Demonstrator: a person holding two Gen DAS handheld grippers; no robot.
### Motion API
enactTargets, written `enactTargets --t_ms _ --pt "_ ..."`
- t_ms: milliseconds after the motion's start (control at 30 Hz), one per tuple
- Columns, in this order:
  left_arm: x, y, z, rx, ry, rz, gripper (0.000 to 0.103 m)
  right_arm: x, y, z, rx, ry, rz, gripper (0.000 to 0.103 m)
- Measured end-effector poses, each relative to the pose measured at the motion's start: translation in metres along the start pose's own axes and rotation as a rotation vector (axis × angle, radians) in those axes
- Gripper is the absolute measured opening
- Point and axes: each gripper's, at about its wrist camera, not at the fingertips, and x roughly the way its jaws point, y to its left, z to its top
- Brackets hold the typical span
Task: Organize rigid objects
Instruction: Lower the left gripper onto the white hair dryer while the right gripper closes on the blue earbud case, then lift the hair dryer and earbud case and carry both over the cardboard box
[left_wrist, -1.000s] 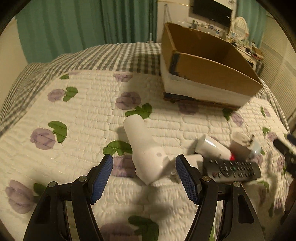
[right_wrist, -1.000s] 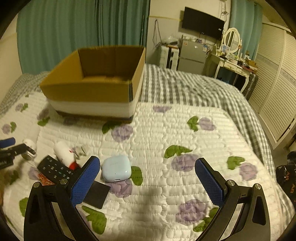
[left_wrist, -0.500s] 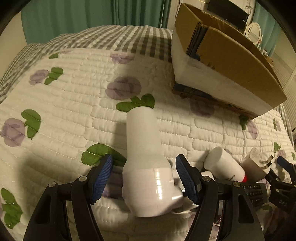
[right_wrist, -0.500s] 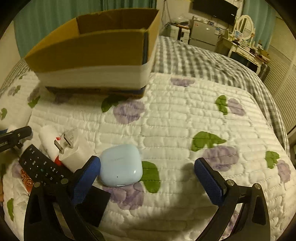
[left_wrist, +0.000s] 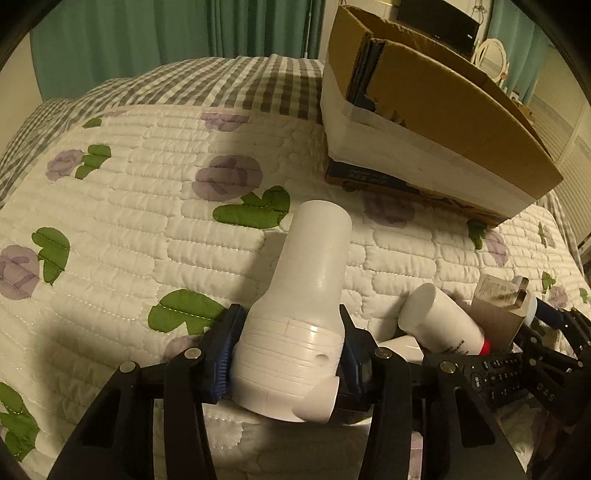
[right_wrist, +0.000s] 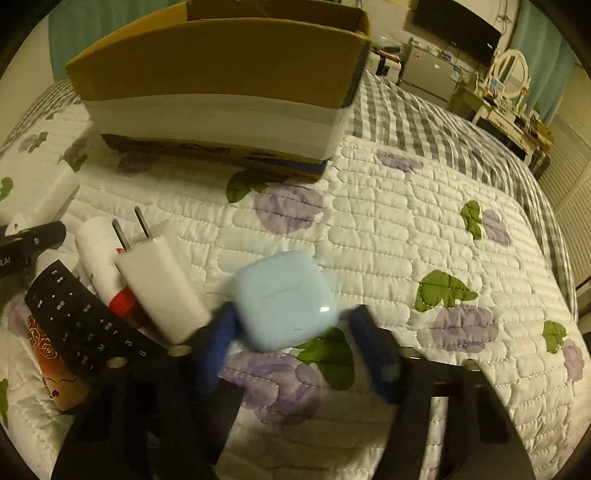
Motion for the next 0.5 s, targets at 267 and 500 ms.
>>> enactTargets --t_ms 267,500 --pt "-0.023 -0.006 -0.008 0.025 -0.039 0.001 0.049 -0.011 -0.003 -0.005 0.032 -0.036 0.036 0.052" --pt "-0.052 -0.013 -0.019 0.052 -0.077 0.009 0.049 -0.030 -0.006 -0.011 0.081 -0.084 0.048 0.052"
